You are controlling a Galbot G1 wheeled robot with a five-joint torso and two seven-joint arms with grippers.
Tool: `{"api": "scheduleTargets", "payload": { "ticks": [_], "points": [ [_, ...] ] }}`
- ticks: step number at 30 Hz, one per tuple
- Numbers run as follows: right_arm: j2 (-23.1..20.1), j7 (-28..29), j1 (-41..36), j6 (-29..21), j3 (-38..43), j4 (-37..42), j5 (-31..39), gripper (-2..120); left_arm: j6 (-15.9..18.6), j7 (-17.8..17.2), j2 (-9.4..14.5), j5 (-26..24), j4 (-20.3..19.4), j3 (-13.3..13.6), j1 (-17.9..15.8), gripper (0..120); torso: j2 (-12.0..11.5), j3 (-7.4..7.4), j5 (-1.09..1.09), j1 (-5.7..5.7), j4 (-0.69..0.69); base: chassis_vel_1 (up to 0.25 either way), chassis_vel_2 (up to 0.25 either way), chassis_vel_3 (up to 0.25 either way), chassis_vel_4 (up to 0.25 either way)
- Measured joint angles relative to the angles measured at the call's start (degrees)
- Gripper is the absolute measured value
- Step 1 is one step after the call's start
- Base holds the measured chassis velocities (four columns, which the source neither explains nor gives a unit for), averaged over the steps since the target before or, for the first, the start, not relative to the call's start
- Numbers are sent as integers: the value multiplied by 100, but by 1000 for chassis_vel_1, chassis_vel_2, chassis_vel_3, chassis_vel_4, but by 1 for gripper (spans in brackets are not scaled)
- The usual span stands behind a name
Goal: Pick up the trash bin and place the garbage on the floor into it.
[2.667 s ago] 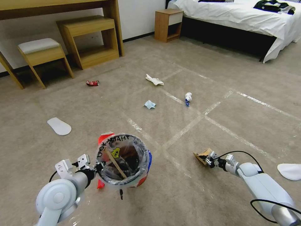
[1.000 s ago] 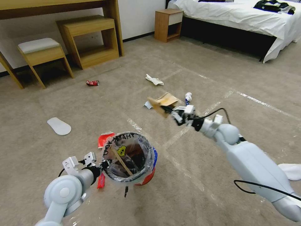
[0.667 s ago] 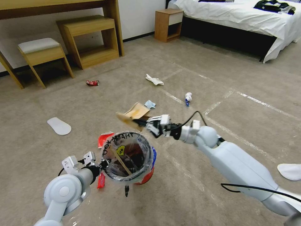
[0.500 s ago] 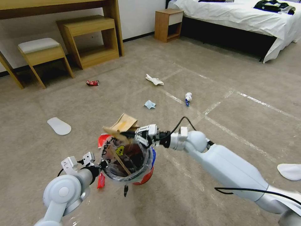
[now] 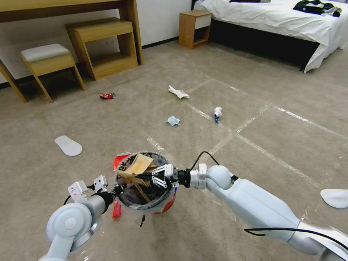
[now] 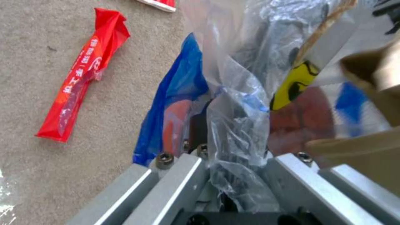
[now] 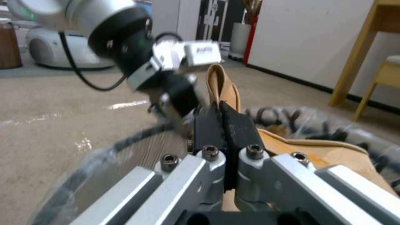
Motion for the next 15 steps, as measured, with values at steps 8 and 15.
{"api": "scheduleTargets", "payload": {
  "ticks": [8, 15],
  "points": [
    [44, -73, -132, 75, -14, -196, -125, 0, 6, -8, -36, 26, -29, 0, 37, 0, 0, 0, 0, 0, 0, 0, 0, 0, 0],
    [6, -174, -68, 154, -25, -251, -108, 0, 8, -7, -48, 34, -12, 23, 26, 0, 0, 0, 0, 0, 0, 0, 0, 0, 0]
  ]
}}
